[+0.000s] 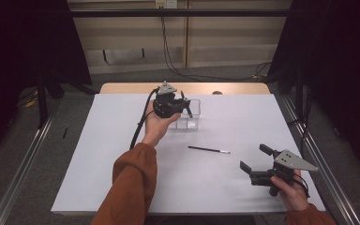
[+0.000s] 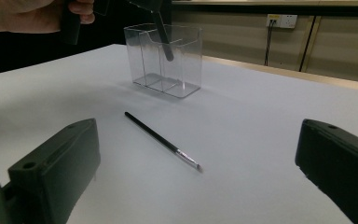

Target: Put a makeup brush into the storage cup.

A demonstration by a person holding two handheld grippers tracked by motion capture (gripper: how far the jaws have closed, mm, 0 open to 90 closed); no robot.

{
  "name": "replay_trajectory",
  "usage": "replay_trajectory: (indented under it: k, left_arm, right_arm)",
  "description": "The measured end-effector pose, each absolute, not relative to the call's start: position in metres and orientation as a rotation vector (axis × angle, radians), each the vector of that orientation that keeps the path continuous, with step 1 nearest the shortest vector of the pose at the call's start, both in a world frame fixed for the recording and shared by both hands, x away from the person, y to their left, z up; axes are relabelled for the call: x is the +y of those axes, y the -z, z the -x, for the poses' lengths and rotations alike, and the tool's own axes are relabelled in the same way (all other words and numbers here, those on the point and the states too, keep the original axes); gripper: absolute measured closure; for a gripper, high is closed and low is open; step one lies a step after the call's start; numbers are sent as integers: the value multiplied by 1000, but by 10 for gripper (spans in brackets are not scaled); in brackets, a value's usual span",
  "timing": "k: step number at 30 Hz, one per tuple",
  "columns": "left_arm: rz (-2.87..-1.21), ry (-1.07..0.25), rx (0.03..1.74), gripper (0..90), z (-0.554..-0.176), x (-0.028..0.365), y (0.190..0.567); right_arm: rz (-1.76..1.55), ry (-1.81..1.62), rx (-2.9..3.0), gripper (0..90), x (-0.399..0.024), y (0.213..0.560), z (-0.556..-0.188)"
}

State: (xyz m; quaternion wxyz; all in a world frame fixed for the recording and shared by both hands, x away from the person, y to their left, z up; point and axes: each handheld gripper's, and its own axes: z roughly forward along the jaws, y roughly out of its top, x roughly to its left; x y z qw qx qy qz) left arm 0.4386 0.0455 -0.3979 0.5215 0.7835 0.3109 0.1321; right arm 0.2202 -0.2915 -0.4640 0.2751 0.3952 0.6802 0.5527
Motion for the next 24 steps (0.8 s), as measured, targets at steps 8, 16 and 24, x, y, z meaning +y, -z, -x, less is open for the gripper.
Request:
replay_trajectory:
  k: [8, 16, 24]
  left_arm:
    - [-1897, -302, 756, 773, -441, 41, 405]
    - [-1912, -303, 753, 772, -441, 39, 409]
    - [-1904, -286, 755, 767, -441, 37, 413]
  right_arm:
    - [-1058, -1485, 1835, 0, -292, 464, -220]
    - [-1060, -1488, 1841, 0, -291, 465, -220]
    - [-1057, -1489, 1841, 0, -291, 465, -220]
